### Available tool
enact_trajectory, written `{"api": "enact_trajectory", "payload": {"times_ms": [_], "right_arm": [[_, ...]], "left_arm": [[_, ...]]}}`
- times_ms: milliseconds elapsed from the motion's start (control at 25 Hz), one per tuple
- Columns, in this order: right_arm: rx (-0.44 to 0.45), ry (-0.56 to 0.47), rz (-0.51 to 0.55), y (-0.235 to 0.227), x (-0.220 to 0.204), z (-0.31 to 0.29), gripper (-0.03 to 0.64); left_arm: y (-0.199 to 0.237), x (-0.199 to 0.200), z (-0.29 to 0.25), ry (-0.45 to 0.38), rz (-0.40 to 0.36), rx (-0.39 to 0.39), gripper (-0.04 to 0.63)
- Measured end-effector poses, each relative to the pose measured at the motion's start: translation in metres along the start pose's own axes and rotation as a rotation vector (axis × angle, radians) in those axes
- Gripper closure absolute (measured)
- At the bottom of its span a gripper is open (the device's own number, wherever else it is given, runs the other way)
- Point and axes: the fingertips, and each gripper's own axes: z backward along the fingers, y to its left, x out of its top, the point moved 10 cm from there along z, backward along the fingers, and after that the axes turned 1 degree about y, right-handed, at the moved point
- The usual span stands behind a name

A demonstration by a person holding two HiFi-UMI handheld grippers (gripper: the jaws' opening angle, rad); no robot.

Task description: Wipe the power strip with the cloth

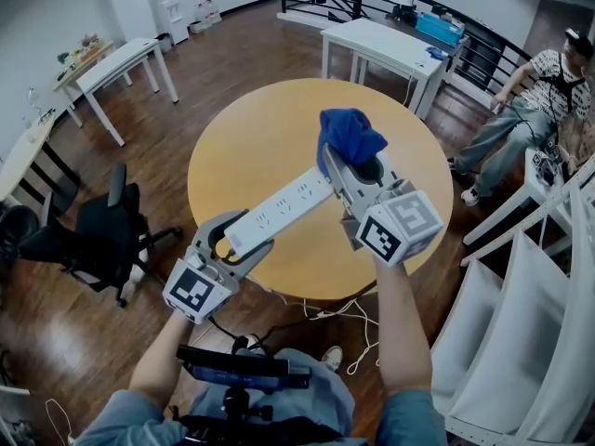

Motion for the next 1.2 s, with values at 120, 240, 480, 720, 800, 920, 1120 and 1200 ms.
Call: {"api": "enact_trajectory", "payload": {"times_ms": [120,240,480,720,800,920,1120,1200], "right_arm": [[0.014,0.017,-0.006,0.0,0.0,-0.011,0.552],[0.022,0.031,-0.011,0.001,0.0,-0.02,0.554],[0.031,0.07,-0.013,0.006,-0.004,-0.031,0.553],[0.064,0.104,0.018,0.02,-0.009,-0.042,0.554],[0.065,0.128,0.057,0.023,-0.009,-0.043,0.554],[0.059,0.138,0.074,0.026,-0.011,-0.043,0.554],[0.032,0.155,0.077,0.025,-0.008,-0.042,0.554],[0.032,0.161,0.072,0.025,-0.005,-0.042,0.554]], "left_arm": [[-0.001,0.002,-0.002,0.009,-0.013,-0.004,0.304],[-0.003,0.001,-0.002,0.021,-0.03,-0.006,0.304],[-0.006,-0.002,-0.003,0.043,-0.043,0.001,0.304],[-0.009,-0.003,-0.009,0.069,-0.077,0.004,0.304],[-0.01,-0.002,-0.011,0.075,-0.08,0.007,0.304],[-0.01,-0.003,-0.01,0.084,-0.093,0.009,0.304],[-0.011,-0.001,-0.013,0.107,-0.127,0.019,0.304],[-0.012,0.0,-0.018,0.119,-0.136,0.022,0.304]]}}
